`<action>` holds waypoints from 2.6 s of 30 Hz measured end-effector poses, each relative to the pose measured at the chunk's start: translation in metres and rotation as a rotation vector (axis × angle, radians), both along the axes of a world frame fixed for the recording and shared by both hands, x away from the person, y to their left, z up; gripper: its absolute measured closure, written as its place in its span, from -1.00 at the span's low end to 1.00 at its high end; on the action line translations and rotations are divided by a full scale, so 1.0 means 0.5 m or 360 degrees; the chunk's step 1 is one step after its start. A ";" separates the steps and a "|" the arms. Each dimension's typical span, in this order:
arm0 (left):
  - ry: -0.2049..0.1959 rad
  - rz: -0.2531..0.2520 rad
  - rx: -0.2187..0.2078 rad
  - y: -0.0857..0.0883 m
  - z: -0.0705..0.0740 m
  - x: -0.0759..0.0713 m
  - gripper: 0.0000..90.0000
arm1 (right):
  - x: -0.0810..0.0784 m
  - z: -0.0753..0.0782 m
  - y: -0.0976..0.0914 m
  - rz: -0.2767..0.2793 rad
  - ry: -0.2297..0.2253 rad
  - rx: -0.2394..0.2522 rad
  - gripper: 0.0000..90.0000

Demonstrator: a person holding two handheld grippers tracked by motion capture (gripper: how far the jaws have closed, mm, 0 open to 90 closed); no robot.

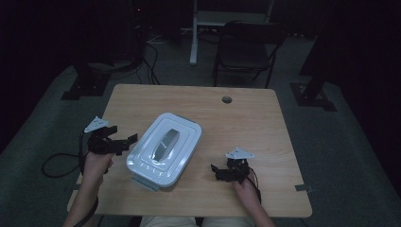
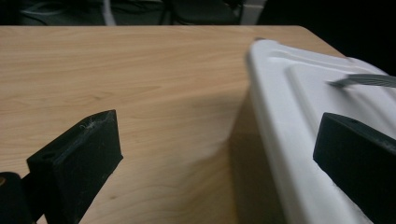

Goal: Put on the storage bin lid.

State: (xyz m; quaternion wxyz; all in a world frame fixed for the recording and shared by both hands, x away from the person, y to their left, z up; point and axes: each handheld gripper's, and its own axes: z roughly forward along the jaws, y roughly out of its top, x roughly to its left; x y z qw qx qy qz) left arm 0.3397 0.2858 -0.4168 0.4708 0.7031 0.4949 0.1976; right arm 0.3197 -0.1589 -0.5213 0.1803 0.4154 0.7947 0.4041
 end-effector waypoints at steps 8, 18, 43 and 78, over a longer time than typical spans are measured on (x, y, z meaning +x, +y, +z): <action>0.0032 0.0124 0.0059 0.025 -0.056 0.023 -0.96 | 0.000 0.000 0.001 -0.0001 0.0001 0.0003 -0.71; 0.0109 0.0138 0.0136 0.017 -0.140 0.048 -0.96 | 0.001 0.002 -0.002 -0.0016 -0.0001 0.0029 -0.71; 0.0192 0.0026 0.0162 -0.033 -0.188 0.047 -0.96 | 0.001 0.004 -0.007 -0.0026 -0.0011 0.0039 -0.71; 0.0193 -0.0120 0.0287 -0.154 -0.175 -0.025 -0.96 | 0.002 0.009 -0.004 -0.0028 -0.0003 0.0103 -0.72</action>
